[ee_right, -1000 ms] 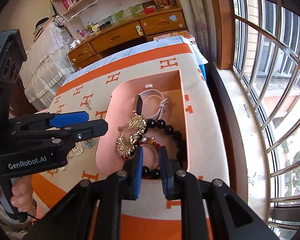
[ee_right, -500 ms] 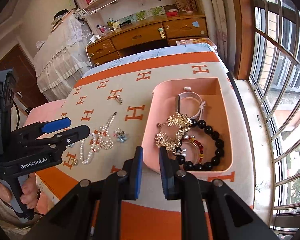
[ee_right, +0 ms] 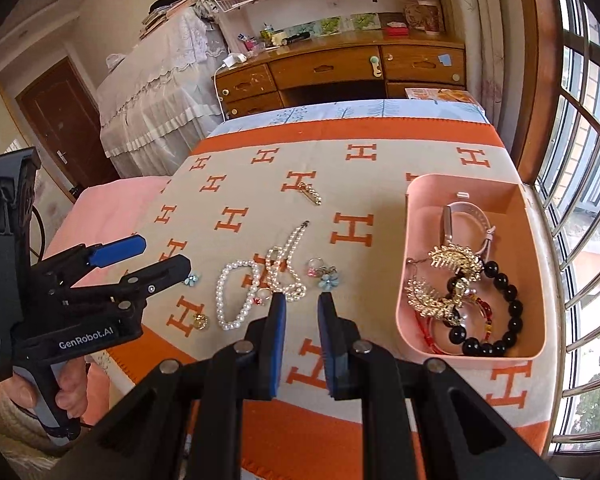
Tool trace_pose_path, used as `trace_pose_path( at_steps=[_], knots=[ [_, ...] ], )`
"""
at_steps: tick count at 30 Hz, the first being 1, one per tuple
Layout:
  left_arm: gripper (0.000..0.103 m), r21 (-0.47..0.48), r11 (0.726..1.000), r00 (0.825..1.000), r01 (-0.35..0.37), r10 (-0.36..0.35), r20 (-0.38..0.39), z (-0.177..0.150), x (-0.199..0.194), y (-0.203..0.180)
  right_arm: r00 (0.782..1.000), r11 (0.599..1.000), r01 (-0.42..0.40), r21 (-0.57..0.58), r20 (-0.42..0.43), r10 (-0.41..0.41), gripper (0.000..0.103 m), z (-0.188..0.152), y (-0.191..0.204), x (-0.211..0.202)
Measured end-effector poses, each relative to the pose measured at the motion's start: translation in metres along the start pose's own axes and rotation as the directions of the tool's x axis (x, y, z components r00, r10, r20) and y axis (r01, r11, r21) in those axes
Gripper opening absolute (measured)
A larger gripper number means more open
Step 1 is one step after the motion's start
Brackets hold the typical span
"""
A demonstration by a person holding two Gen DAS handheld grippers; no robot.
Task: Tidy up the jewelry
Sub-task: 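Withdraw both tools from the pink box, then grasp the small blue flower clip with the left tool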
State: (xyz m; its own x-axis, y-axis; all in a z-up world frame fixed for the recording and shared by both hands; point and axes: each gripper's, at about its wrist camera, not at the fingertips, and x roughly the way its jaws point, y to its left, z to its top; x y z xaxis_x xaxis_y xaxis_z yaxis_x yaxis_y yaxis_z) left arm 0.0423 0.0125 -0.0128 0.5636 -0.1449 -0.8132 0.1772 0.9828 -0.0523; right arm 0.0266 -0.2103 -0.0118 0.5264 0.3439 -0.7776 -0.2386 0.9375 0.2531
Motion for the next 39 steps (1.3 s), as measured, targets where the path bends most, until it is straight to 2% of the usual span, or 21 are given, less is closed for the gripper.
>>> trace_pose_path(
  at_steps=[10,14,15,19,25,30,34,39],
  knots=[
    [0.074,-0.117,0.991,0.998,-0.063,0.063,0.002,-0.030,0.004,0.082,0.999,0.999,0.003,-0.052,-0.044,-0.005,0.016,0.007,0.028,0.029],
    [0.074,-0.130,0.990,0.999,-0.048,0.047,-0.007,-0.038,0.008,0.097,0.998,0.998,-0.007,-0.063,-0.070,0.003,0.017,0.007,0.033,0.042],
    [0.074,-0.129,0.991,0.999,-0.039,0.038,-0.012,-0.039,0.009,0.098,0.997,0.998,-0.009,-0.065,-0.075,0.004,0.018,0.007,0.034,0.046],
    [0.074,-0.103,0.995,0.999,-0.012,0.008,-0.034,-0.042,0.018,0.092,0.996,0.997,-0.014,-0.078,-0.085,0.007,0.032,0.005,0.038,0.055],
    [0.073,-0.062,0.998,0.997,0.005,-0.009,-0.073,-0.044,0.035,0.080,0.994,0.995,-0.034,-0.094,-0.103,0.024,0.032,0.004,0.039,0.067],
    [0.068,-0.038,0.999,0.995,0.006,-0.010,-0.101,-0.043,0.049,0.071,0.993,0.994,-0.046,-0.095,-0.109,0.035,0.032,0.003,0.036,0.074],
    [0.064,-0.046,0.999,0.992,0.010,-0.016,-0.123,-0.042,0.060,0.072,0.994,0.996,-0.039,-0.077,-0.102,0.031,0.032,0.006,0.026,0.075],
    [0.063,-0.061,0.998,0.991,0.017,-0.025,-0.133,-0.042,0.067,0.075,0.996,0.994,-0.012,-0.111,-0.091,0.001,0.032,0.007,0.017,0.066]
  ],
)
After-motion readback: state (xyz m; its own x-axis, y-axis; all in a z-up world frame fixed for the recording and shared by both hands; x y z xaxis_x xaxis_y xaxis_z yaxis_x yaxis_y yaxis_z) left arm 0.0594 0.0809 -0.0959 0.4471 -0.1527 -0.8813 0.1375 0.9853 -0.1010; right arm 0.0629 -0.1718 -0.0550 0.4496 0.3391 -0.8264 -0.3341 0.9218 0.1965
